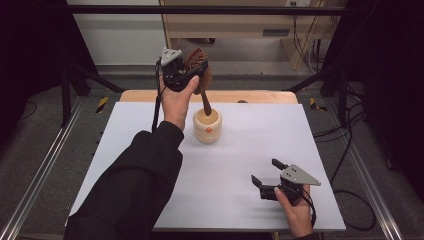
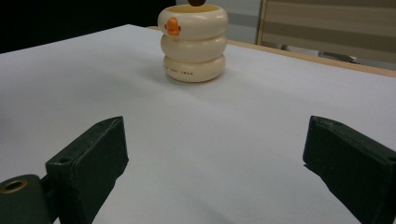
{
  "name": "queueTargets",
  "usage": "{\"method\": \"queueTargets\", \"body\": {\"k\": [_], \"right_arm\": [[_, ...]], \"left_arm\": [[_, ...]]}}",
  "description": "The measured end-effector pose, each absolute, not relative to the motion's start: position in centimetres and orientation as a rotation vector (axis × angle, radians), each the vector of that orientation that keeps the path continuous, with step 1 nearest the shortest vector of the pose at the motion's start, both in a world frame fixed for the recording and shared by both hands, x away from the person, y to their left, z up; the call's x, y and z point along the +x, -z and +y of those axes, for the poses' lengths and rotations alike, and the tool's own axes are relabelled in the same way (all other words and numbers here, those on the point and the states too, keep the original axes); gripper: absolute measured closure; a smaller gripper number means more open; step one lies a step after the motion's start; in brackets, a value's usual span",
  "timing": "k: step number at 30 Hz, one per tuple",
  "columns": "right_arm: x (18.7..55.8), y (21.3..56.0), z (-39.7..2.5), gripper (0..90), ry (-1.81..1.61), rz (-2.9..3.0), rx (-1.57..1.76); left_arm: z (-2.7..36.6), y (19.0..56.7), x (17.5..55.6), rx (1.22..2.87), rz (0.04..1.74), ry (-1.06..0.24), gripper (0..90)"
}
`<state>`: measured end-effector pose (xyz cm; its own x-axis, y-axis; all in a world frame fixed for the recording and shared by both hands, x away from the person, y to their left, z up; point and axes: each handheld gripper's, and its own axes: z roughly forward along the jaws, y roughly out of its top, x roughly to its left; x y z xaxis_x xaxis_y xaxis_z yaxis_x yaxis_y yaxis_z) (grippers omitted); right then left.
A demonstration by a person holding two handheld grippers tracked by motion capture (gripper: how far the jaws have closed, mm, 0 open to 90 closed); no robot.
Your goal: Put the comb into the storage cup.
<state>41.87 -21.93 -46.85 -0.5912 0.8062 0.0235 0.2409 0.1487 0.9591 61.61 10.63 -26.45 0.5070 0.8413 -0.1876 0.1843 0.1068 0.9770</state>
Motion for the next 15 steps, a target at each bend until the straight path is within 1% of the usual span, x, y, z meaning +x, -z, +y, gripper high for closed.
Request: {"method": "queueTargets", "body": {"k": [15], "right_arm": [[42.01,47.0,-21.88,6.5,-1.454,1.931,0.993]], "left_arm": [[9.98,26.87,61.19,1.435,0.95,-0.609,48.9]]}}
